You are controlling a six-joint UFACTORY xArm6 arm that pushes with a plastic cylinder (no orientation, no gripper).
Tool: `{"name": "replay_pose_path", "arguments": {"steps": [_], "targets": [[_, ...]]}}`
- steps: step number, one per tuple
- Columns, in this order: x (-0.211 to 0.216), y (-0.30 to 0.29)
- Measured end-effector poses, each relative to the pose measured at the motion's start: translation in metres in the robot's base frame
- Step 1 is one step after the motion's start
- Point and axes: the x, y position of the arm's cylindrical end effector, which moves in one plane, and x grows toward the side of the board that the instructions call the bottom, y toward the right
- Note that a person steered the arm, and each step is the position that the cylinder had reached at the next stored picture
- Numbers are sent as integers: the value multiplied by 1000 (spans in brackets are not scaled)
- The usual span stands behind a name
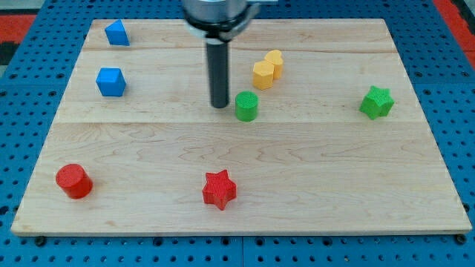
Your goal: Place the green circle horizontally to the left of the green star
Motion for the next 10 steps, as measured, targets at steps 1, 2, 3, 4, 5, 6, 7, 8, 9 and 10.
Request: {"name": "replay_pose_path", "arguments": {"steps": [1, 2, 3, 4, 5, 6, 7, 8, 9, 10], "targets": [[20, 4], [25, 76], [24, 123], [22, 137], [22, 137], [22, 92], [4, 66], [-37, 114], [-26, 136], [-12, 156]]}}
